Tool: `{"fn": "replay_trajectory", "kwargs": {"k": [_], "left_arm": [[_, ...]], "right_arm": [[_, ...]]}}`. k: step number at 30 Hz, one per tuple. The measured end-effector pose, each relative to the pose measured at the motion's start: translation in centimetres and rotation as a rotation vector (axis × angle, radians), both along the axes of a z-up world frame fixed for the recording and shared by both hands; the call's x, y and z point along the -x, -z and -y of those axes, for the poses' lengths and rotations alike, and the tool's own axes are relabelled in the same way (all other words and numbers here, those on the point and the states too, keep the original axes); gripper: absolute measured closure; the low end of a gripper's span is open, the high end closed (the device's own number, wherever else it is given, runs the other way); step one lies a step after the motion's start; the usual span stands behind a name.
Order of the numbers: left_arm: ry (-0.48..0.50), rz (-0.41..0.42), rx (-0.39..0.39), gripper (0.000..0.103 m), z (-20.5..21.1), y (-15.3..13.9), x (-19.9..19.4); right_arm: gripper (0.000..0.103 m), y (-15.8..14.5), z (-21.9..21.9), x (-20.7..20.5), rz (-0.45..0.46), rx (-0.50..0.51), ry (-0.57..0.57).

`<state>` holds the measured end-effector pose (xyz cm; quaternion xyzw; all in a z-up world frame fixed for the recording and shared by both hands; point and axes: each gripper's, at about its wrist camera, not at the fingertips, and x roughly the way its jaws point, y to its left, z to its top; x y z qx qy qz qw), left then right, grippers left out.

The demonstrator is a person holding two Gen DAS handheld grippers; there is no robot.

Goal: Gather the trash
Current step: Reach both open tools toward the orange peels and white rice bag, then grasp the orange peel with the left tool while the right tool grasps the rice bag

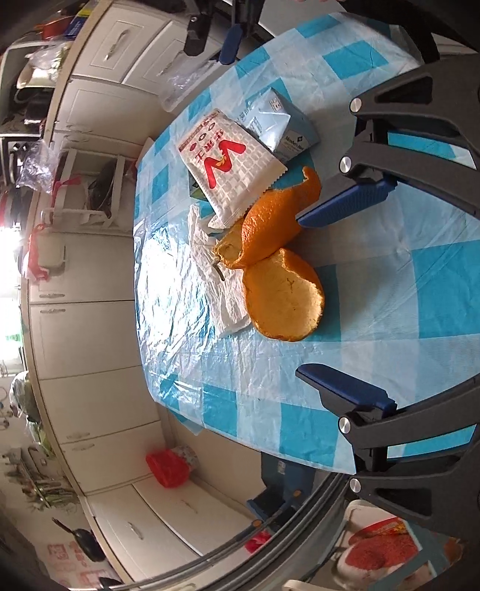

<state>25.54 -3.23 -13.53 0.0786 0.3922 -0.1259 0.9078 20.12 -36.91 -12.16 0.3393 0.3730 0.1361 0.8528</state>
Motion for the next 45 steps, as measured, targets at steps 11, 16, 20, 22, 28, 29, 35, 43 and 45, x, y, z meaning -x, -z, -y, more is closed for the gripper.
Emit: {"fn": "replay_trajectory", "kwargs": {"k": [11,16,20,22,28,29,35,43,45], "left_arm": [[0.080,-0.049,-0.045,0.060,1.8,1.5,-2.7],[0.095,-0.088,-0.025,0.091,2.1,2.2,-2.6],[0.092,-0.116,0.005,0.096,1.9,1.9,-1.9],[0.087,-0.131,0.024,0.097,1.4,1.5,-1.3],[0.079,-0.168,0.105,0.098,-0.6,0.2,0.2],[0.078,-0.167,0.111,0.098,-0.8,-0.1,0.6],[0.050,-0.159,0.158,0.098,-2.6,-1.0,2.6],[0.003,-0.162,0.213,0.098,-4.8,-1.3,3.6],[-0.010,-0.154,0.232,0.098,-5.1,-1.7,3.9]], "right_arm": [[0.035,2.2,-2.0,-2.6,-0.057,-0.152,-0.062],[0.046,3.6,-1.9,-3.7,-0.090,-0.251,-0.040],[0.059,4.7,-1.6,-4.5,-0.102,-0.351,-0.025],[0.073,5.3,-1.4,-4.8,-0.112,-0.381,-0.016],[0.101,4.1,-1.6,-4.6,-0.049,-0.380,-0.033],[0.101,3.6,-1.7,-4.5,-0.028,-0.382,-0.043],[0.100,4.1,-1.3,-4.2,-0.055,-0.421,-0.033],[0.101,1.9,-0.9,-3.4,0.047,-0.407,-0.016],[0.101,1.4,-0.6,-3.0,0.073,-0.427,-0.013]]}}
